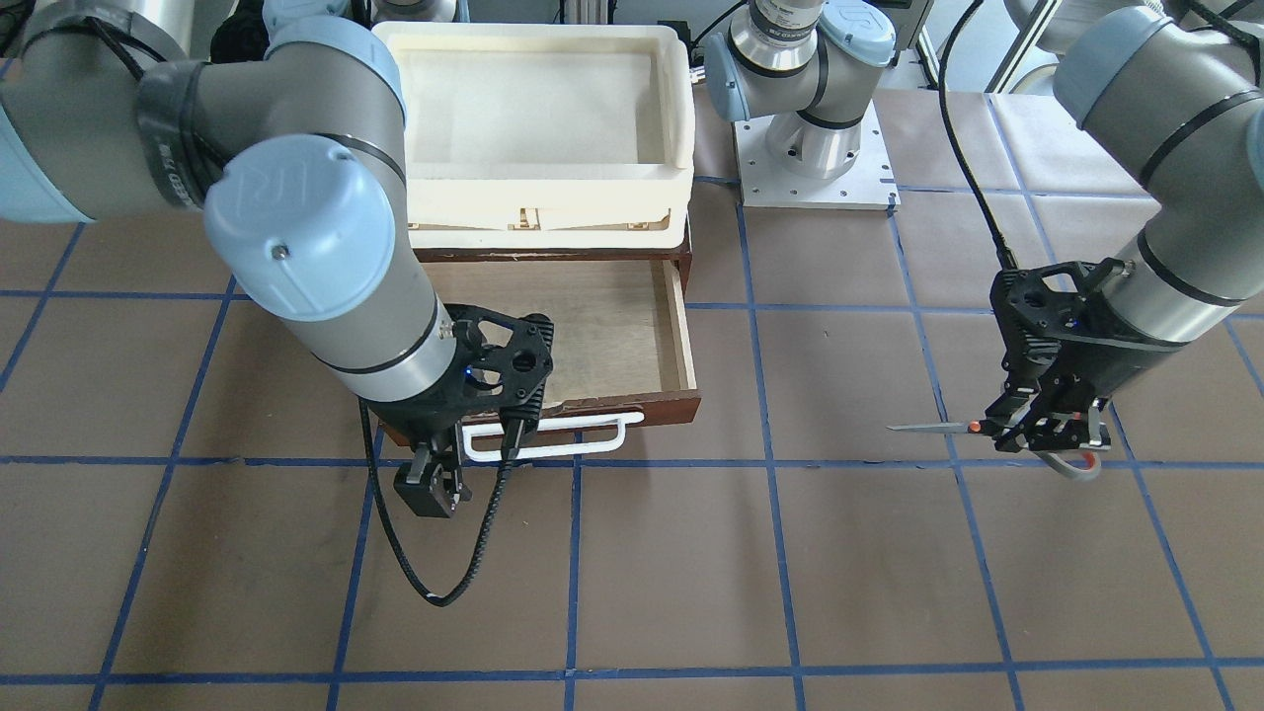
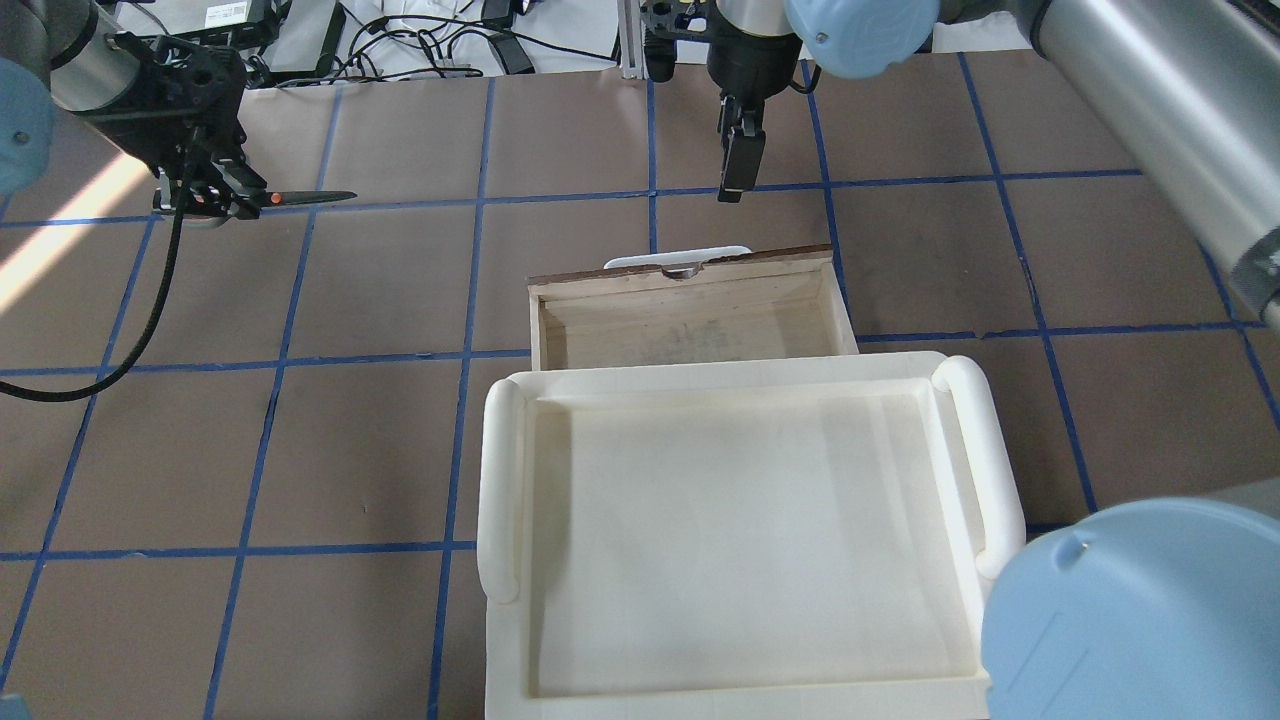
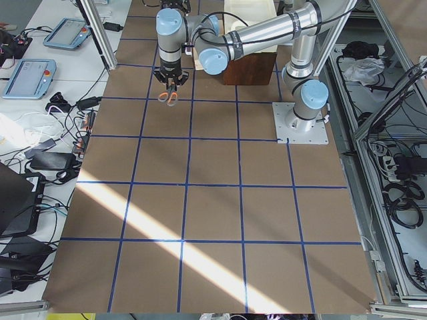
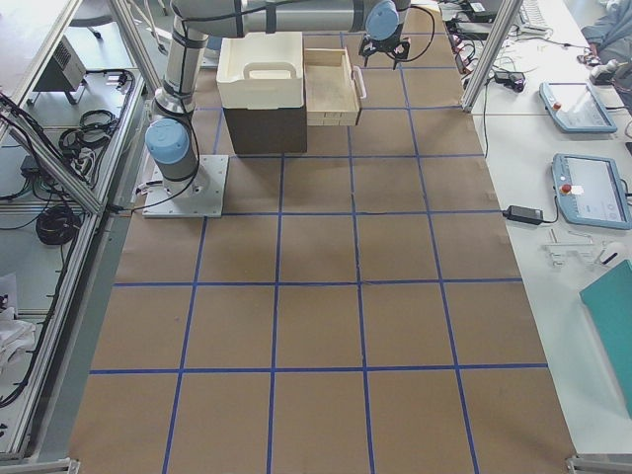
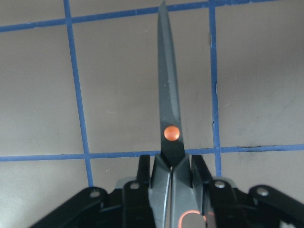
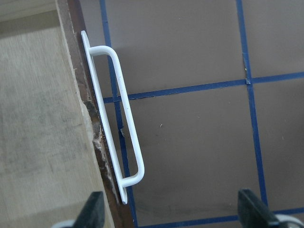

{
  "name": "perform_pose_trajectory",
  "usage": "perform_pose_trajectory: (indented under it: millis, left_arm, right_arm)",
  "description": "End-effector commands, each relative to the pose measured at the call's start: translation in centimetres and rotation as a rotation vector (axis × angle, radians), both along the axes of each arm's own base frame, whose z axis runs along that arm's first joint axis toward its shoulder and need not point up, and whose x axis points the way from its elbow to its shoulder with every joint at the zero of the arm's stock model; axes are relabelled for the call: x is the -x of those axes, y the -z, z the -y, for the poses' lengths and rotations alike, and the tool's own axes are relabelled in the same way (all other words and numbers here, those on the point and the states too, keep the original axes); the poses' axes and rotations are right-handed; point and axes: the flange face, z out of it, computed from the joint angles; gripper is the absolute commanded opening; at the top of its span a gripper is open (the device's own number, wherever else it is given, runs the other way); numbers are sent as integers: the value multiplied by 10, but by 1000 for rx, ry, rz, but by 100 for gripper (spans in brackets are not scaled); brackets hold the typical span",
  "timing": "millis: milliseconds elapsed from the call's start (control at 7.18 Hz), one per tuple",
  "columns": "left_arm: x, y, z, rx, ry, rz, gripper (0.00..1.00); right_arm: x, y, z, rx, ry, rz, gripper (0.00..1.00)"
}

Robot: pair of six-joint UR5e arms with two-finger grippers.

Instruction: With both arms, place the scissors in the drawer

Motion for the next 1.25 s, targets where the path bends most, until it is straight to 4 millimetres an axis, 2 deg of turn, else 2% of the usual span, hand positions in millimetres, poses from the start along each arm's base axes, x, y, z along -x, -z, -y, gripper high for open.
perform_pose_trajectory:
  millis: [0, 139, 279, 418, 697, 836, 975, 1115]
  left_arm:
    - [50, -12, -12, -21, -31, -13, 0]
    - [79, -14, -17, -31, -41, -19, 0]
    - [105, -12, -20, -42, -63, -25, 0]
    - [136, -12, -26, -48, -78, -27, 0]
    - [202, -6, -42, -79, -150, -41, 0]
    - [236, -5, -53, -88, -175, -43, 0]
    - [269, -2, -66, -93, -194, -43, 0]
    - [292, 1, -76, -102, -210, -43, 0]
  right_arm:
    - [49, -71, -54, 56, 277, 11, 100]
    - [68, -91, -85, 45, 405, 16, 100]
    - [80, -100, -107, 18, 597, 27, 100]
    - [81, -102, -119, -20, 755, 18, 100]
    - [84, -107, -137, -85, 906, -7, 100]
    - [86, -113, -145, -104, 1059, -12, 100]
    - [89, -118, -150, -85, 1138, -40, 100]
    - [90, -117, -150, -77, 1133, -49, 100]
